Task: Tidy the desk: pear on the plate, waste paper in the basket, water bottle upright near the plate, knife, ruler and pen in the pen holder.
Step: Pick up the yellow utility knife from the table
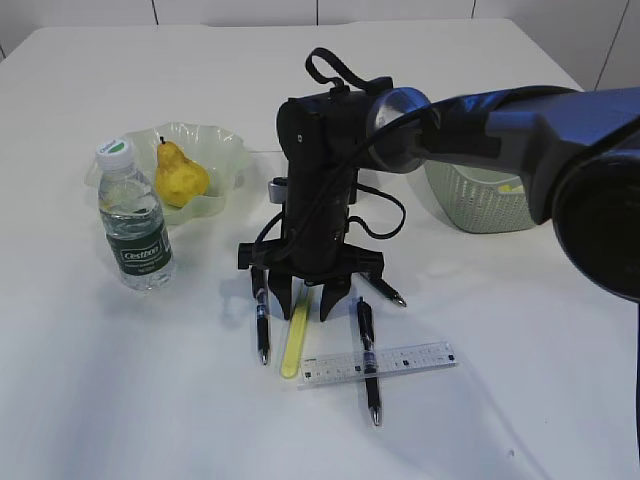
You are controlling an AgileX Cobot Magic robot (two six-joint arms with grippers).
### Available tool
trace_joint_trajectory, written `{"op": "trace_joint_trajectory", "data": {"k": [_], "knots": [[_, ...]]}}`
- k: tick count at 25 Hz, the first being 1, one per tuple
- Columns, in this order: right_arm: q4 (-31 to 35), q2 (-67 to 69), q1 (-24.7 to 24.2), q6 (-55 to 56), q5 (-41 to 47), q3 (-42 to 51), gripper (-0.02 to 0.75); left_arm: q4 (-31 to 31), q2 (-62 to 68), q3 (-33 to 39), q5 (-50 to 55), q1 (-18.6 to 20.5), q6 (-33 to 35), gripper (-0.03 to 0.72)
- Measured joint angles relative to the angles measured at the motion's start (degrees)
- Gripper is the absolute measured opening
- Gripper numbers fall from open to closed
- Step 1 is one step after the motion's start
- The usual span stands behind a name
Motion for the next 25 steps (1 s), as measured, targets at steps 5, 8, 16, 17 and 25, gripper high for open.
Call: {"op": "trace_joint_trajectory", "data": {"k": [5,8,16,17,25], "knots": [[0.0,0.0,0.0,0.0,0.0,0.0,0.365,0.0,0.0,0.0,0.0,0.0,0.0,0.436],[0.0,0.0,0.0,0.0,0.1,0.0,0.365,0.0,0.0,0.0,0.0,0.0,0.0,0.436],[-0.1,0.1,0.0,0.0,0.2,0.0,0.347,0.0,0.0,0.0,0.0,0.0,0.0,0.436],[-0.1,0.1,0.0,0.0,0.2,0.0,0.318,0.0,0.0,0.0,0.0,0.0,0.0,0.436],[-0.1,0.2,0.0,-0.6,0.2,0.0,0.151,0.0,0.0,0.0,0.0,0.0,0.0,0.436]]}}
